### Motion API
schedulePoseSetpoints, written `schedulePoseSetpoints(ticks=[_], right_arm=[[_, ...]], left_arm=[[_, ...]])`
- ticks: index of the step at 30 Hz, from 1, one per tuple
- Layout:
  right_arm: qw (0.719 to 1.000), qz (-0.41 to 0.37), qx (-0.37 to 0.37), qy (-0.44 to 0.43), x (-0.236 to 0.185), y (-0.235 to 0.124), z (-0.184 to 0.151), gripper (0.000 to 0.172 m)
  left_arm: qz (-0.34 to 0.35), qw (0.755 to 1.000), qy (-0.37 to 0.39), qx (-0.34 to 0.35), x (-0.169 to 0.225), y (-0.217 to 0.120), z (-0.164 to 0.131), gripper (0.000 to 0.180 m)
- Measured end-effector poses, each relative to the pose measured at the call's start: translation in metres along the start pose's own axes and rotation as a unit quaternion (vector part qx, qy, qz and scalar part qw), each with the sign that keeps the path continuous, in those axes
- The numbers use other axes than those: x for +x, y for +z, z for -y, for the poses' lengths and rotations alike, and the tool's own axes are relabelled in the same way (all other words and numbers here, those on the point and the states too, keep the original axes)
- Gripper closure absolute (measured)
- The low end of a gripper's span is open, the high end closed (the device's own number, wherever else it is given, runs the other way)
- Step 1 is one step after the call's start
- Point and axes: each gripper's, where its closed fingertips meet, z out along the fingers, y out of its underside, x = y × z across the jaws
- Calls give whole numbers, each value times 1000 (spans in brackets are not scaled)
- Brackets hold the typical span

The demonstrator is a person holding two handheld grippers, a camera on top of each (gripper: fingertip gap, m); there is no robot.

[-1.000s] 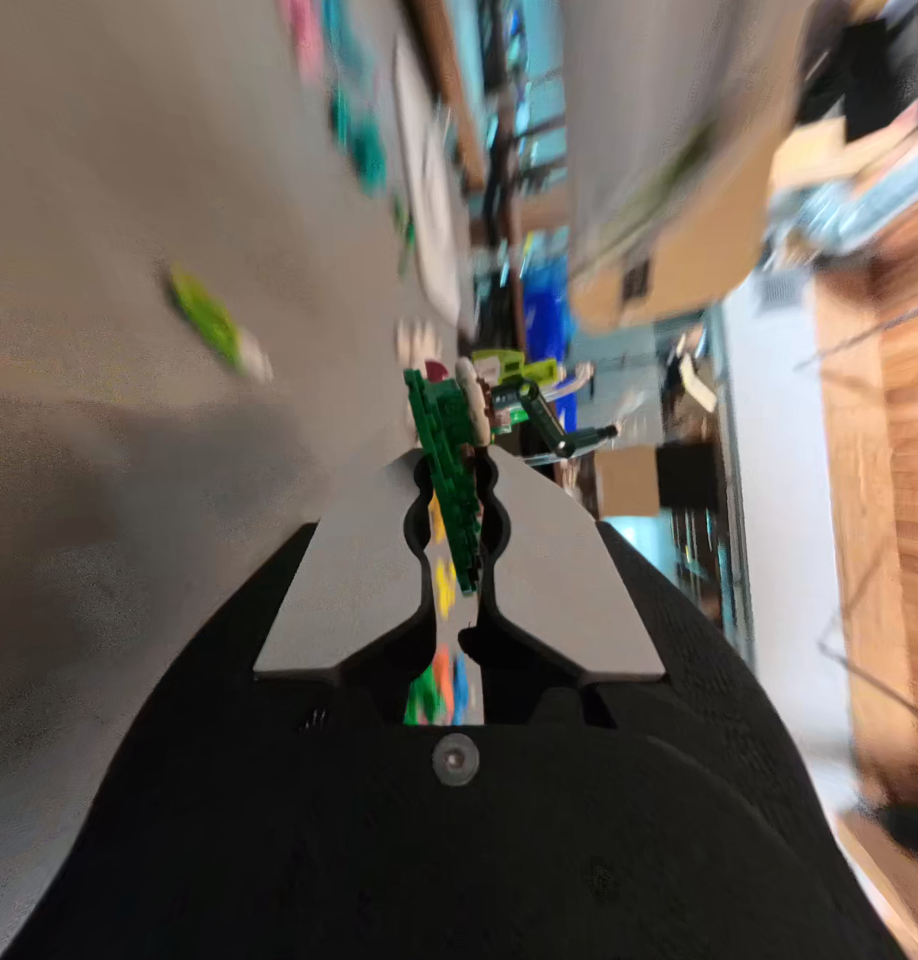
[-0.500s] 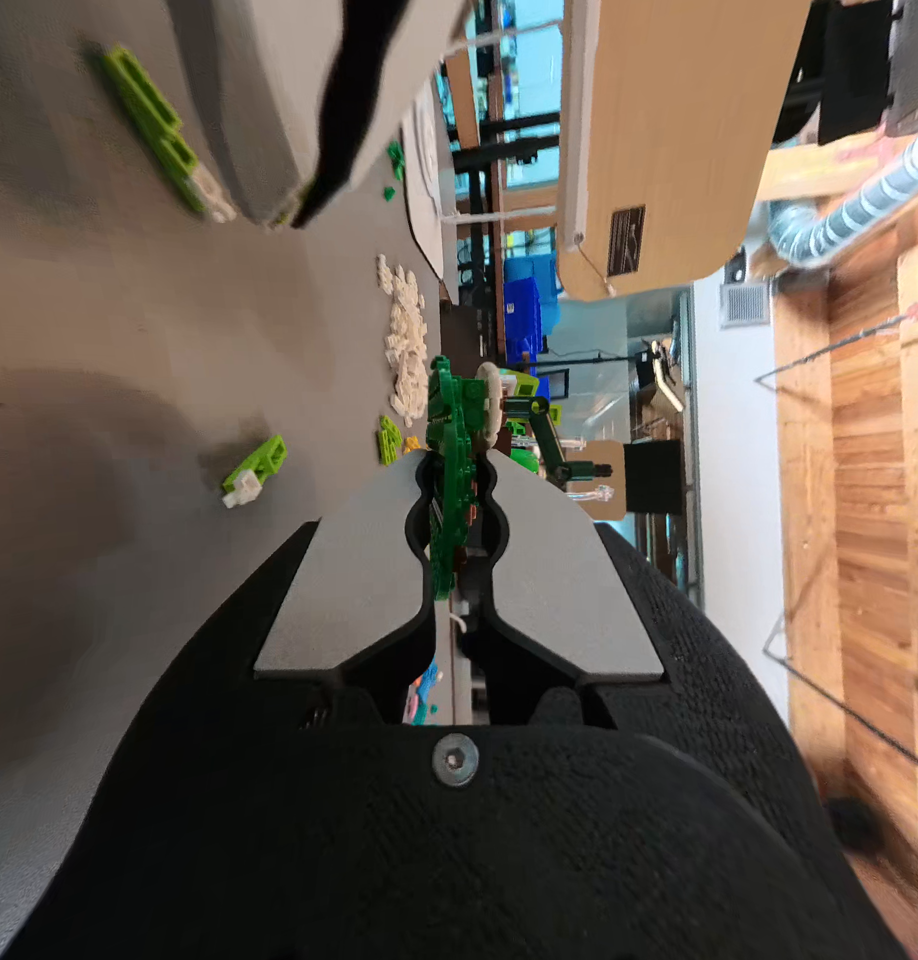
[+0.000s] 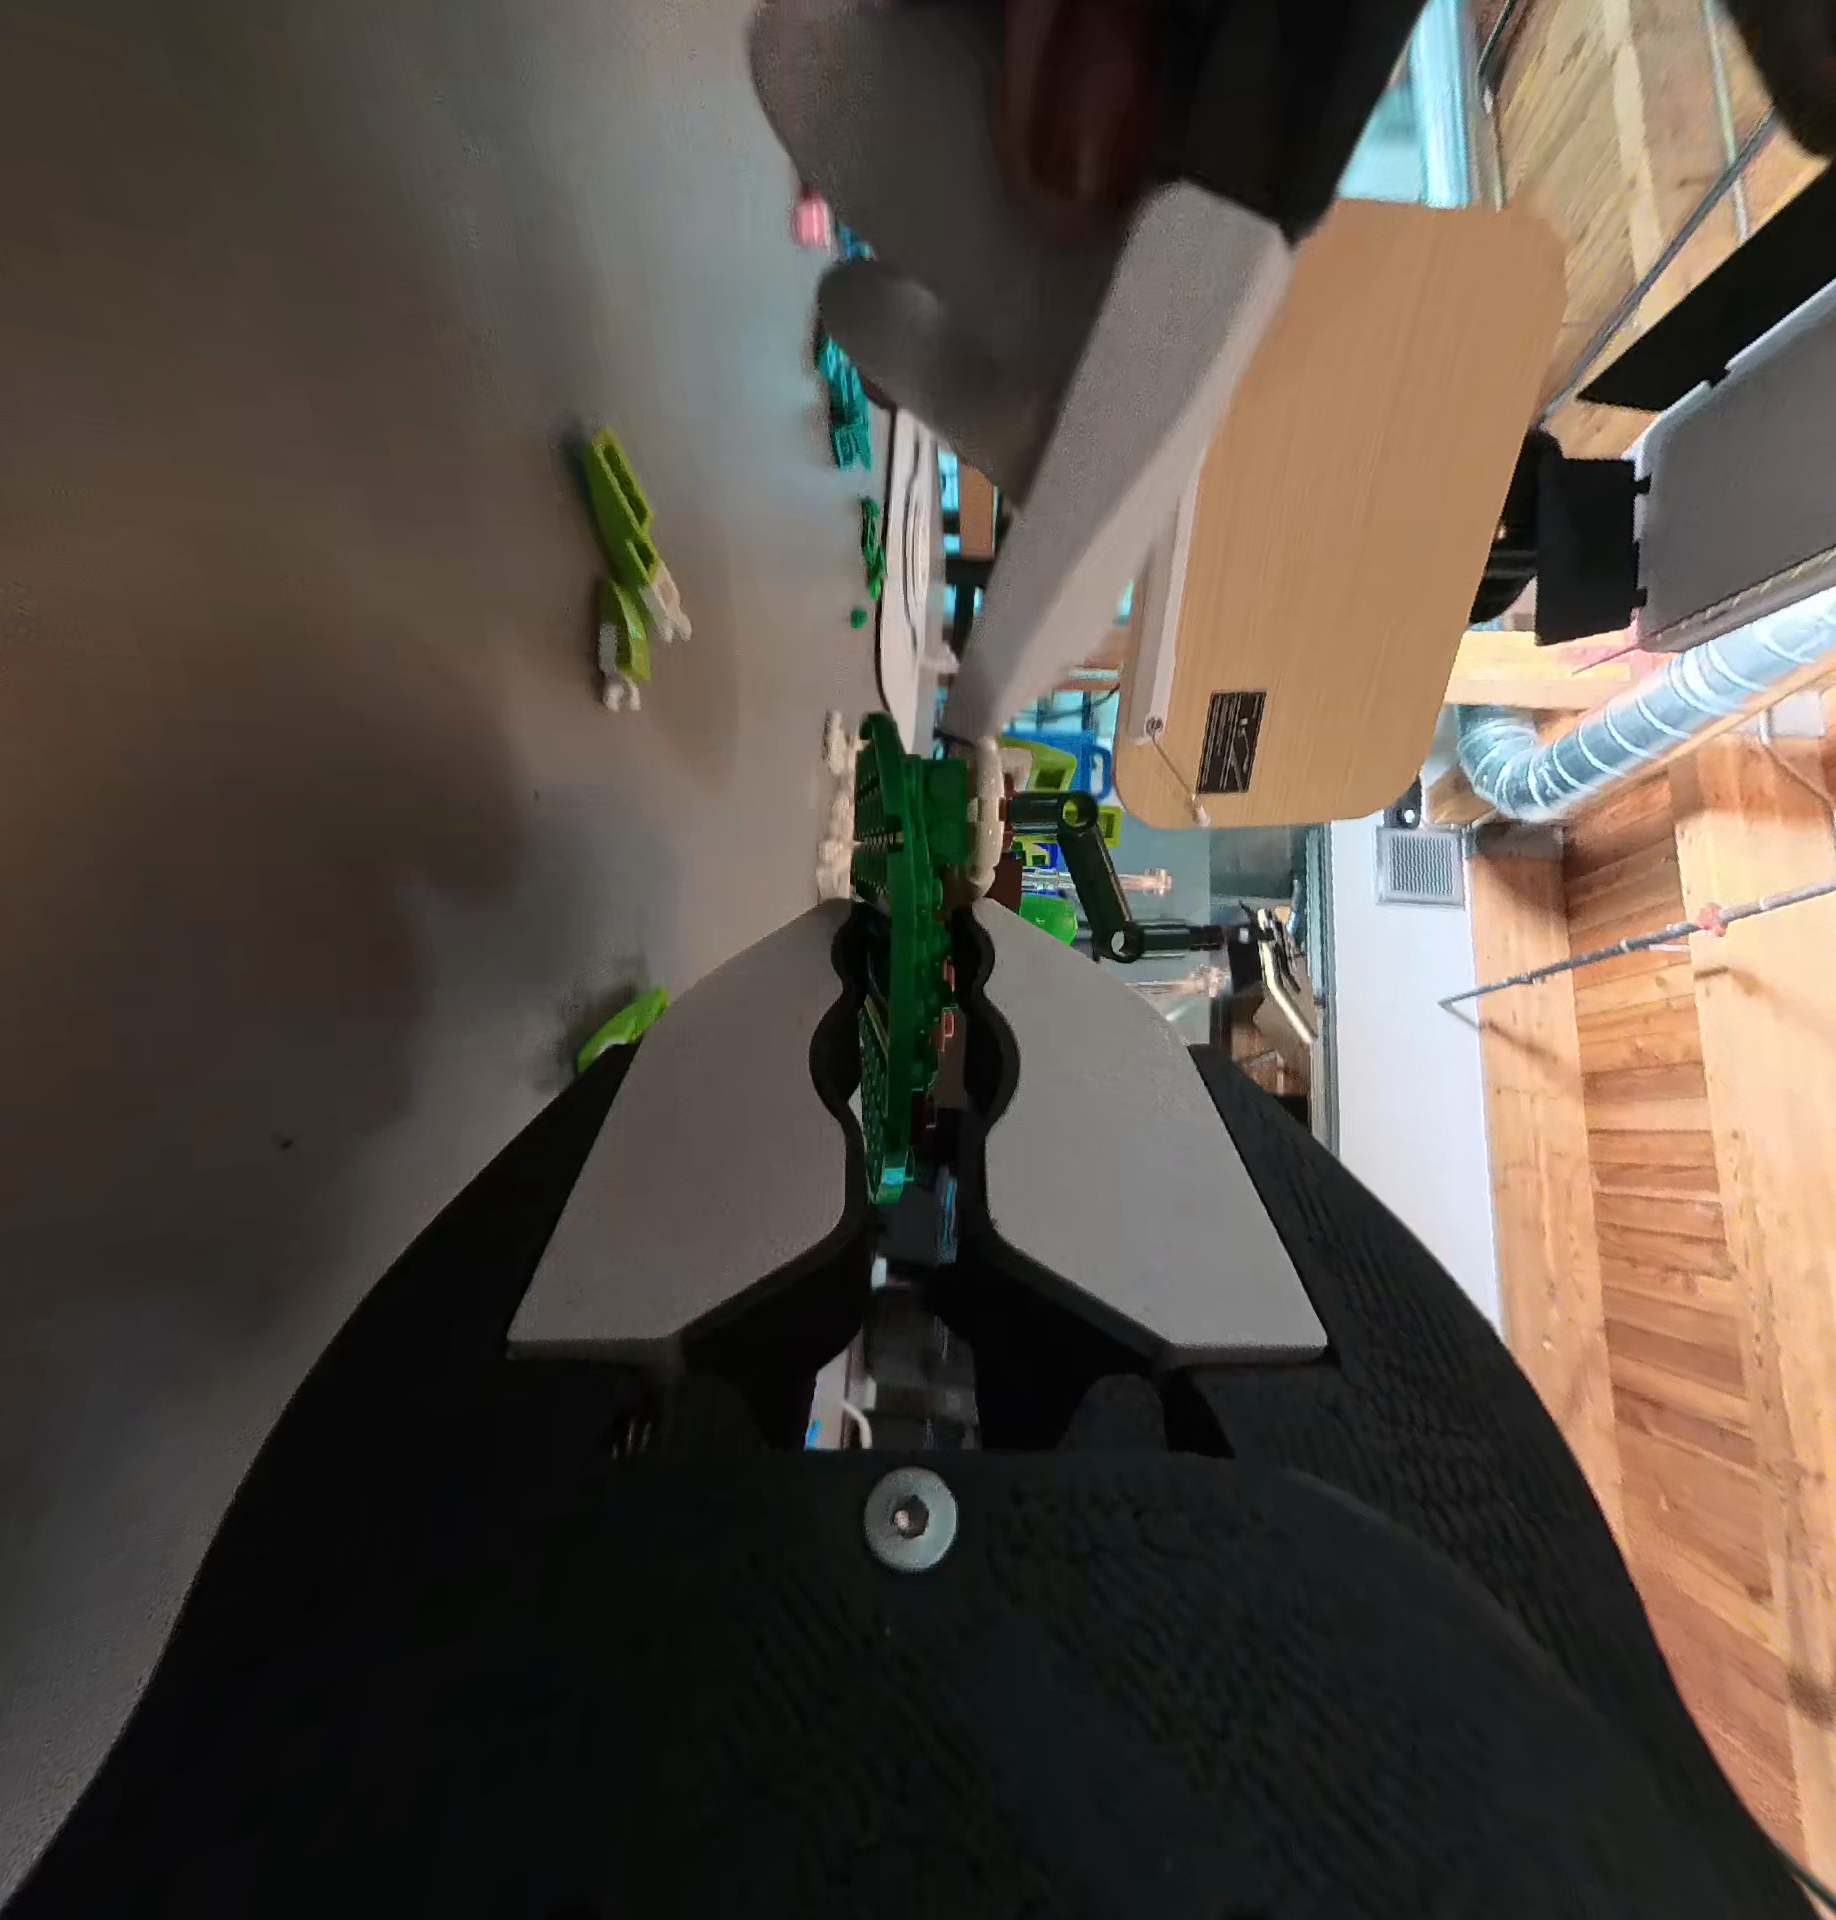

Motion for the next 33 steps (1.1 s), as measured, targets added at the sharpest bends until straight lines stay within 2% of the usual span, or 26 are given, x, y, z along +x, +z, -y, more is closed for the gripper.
schedulePoseSetpoints(ticks=[1, 7, 12, 15, 18, 21, 22, 23, 25, 26, 28, 29, 30, 31, 33], right_arm=[[1000, 1, 12, 2, 0, -1, 4, 157], [998, 2, 56, 26, 2, -5, 19, 157], [999, -2, 39, 37, 4, -2, 15, 157], [997, -29, 18, 67, 15, 0, 11, 156], [991, -56, 19, 123, 30, -1, 10, 157], [986, -63, 19, 153, 35, -1, 10, 157], [985, -60, 24, 158, 35, -2, 11, 157], [984, -56, 31, 163, 35, -3, 12, 157], [982, -40, 50, 180, 33, -5, 14, 158], [978, -23, 67, 195, 31, -7, 16, 158], [963, 26, 110, 244, 24, -11, 22, 158], [951, 58, 131, 272, 19, -13, 25, 158], [938, 89, 150, 298, 15, -16, 29, 157], [925, 118, 166, 322, 11, -19, 32, 158], [901, 154, 196, 356, 8, -24, 39, 158]], left_arm=[[-10, 1000, -13, 15, 0, -3, 4, 141], [-41, 996, -42, 64, 0, -12, 11, 171], [-30, 996, -55, 66, -4, -11, 12, 172], [-37, 987, -107, 115, -7, -15, 23, 173], [-87, 952, -222, 192, -9, -22, 38, 173], [-145, 894, -347, 241, -11, -24, 43, 173], [-160, 880, -370, 252, -11, -24, 44, 173], [-165, 879, -367, 258, -10, -25, 45, 172], [-149, 913, -287, 248, -5, -28, 47, 167], [-134, 938, -219, 234, -1, -30, 48, 155], [-94, 978, -21, 185, 13, -35, 42, 138], [-56, 985, 73, 143, 13, -34, 32, 139], [-20, 982, 151, 108, 11, -34, 23, 141], [4, 975, 203, 93, 10, -34, 17, 141], [5, 967, 239, 89, 16, -35, 12, 145]])
